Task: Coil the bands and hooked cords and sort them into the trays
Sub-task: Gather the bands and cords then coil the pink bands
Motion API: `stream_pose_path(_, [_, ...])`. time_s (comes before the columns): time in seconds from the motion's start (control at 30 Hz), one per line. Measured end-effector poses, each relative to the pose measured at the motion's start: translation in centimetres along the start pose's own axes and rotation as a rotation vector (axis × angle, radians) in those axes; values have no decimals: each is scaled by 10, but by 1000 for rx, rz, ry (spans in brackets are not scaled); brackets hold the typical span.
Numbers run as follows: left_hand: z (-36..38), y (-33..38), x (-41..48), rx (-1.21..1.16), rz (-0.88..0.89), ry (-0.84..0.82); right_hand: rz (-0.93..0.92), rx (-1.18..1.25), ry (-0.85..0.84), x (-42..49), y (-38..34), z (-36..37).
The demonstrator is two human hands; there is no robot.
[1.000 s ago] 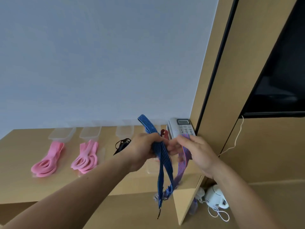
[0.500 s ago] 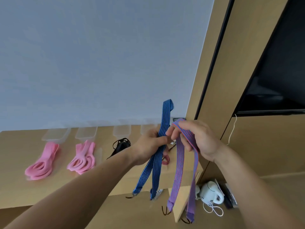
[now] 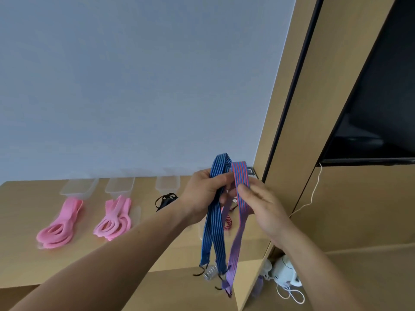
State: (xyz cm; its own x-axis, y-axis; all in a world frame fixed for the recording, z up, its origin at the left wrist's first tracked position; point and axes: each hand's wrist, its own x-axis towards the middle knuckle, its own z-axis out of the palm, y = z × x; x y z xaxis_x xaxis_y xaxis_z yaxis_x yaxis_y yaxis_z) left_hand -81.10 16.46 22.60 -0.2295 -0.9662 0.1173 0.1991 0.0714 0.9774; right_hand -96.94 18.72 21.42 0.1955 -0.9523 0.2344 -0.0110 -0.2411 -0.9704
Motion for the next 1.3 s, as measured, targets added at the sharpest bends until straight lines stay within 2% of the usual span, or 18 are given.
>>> stream_pose_path(0.13, [-11, 4, -2, -29, -40, -11, 86, 67, -68, 4, -3, 1])
stream_pose_path(0.23, [-20, 4, -4, -48, -12, 58, 29, -24, 4, 9, -13, 7])
stream_pose_path(0.4, [-23, -11, -19, 33, -48, -122, -82, 20, 125, 36, -41, 20])
stream_pose_path(0.57, [-21, -5, -17, 72, -19, 85, -85, 75, 162, 46, -47, 28])
stream_pose_path(0.67, [-26, 7, -13, 20, -3, 165, -7, 105, 184, 36, -20, 24])
stream_pose_path(0.87, [-38, 20, 7, -138, -13, 399, 304, -179, -209, -1, 45, 30])
stream_pose_path(0.93, [-47, 18, 10, -85, -16, 458, 317, -205, -234, -5, 51, 26])
stream_pose_path(1.0, [-55, 12, 10, 64, -50, 492, 264, -172, -182, -4, 48, 20])
stream_pose_path(1.13, [-61, -6, 6, 308, -66, 532, 166, 7, -100, 6, 23, 10])
stream_pose_path(1.2, [-54, -12, 4, 284, -7, 497, 137, 58, -83, 11, 13, 7])
stream_pose_path(1.3, [-31, -18, 0, 225, -20, 229, 113, 87, -117, 14, 5, 8])
